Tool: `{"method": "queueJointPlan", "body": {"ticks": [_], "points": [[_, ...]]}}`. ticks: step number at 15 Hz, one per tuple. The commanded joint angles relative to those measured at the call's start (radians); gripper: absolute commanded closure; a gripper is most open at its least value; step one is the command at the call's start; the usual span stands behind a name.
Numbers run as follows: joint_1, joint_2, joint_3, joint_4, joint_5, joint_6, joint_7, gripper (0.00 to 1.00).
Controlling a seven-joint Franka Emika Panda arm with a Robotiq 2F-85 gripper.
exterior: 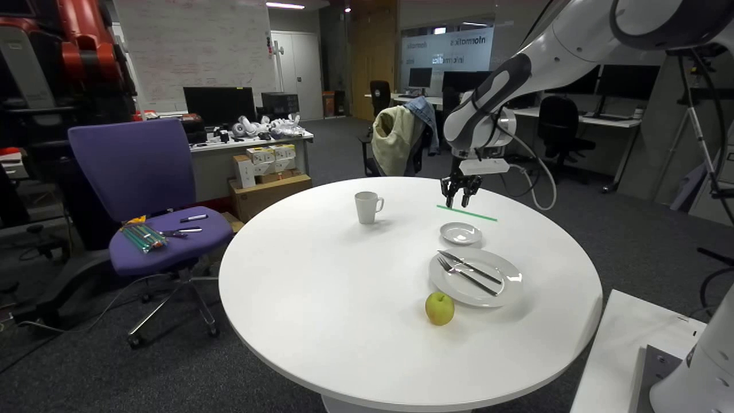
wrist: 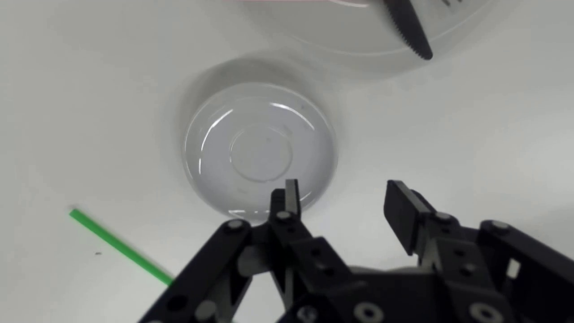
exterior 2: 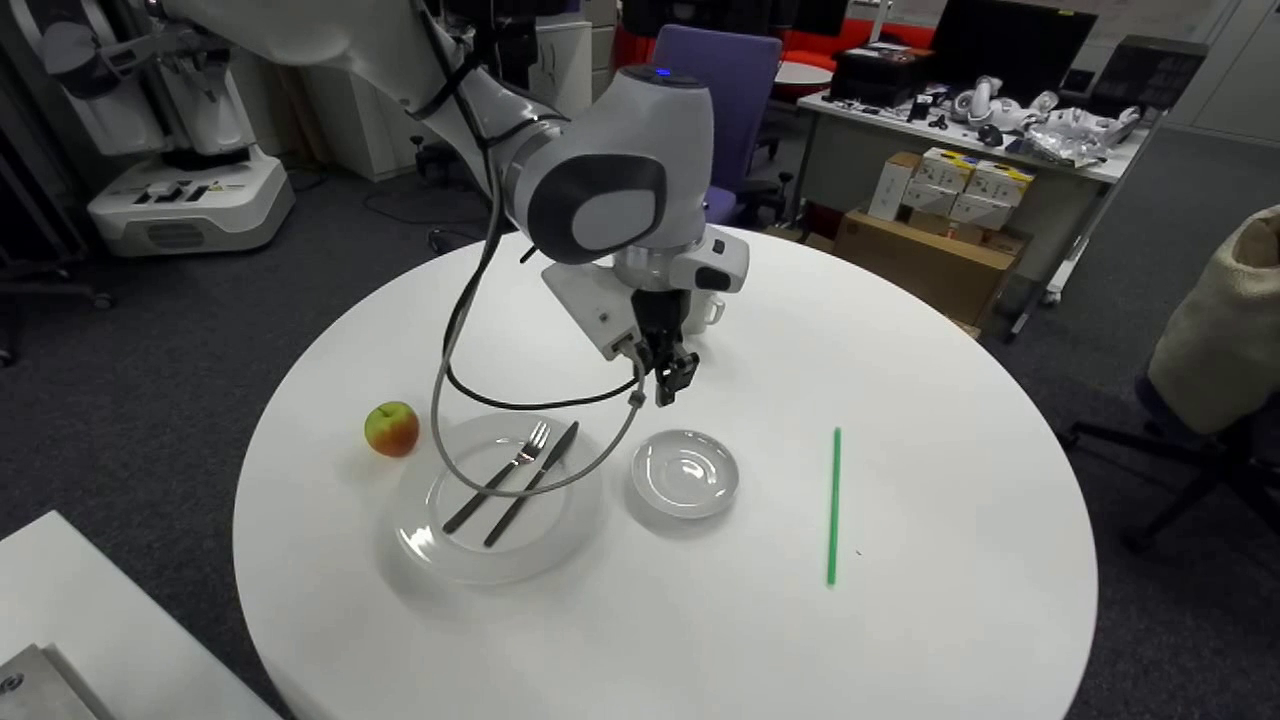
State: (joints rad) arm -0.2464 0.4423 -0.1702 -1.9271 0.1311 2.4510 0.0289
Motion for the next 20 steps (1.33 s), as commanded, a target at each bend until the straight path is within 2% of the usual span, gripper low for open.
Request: {"method": "queueJointPlan", "body": {"ticks": [1,3,5,9,16,20], "points": [[-0.005,0.015,-0.003,0.018,-0.039,0.151,-0.049,0.12],[-0.015,0.042,0.010,0.056,-0.031,0.241,-0.068,0.01],[-0.031,0.066,0.038,0.106,0.005,0.271,-0.074,0.00],[-0.012,0.153,0.053,0.249,0.059,0.261,0.031,0.00],[0.085,0.302,-0.015,0.471,0.084,0.280,0.408,0.00],[0.143,0.350,-0.060,0.545,0.085,0.230,0.597,0.00]]}}
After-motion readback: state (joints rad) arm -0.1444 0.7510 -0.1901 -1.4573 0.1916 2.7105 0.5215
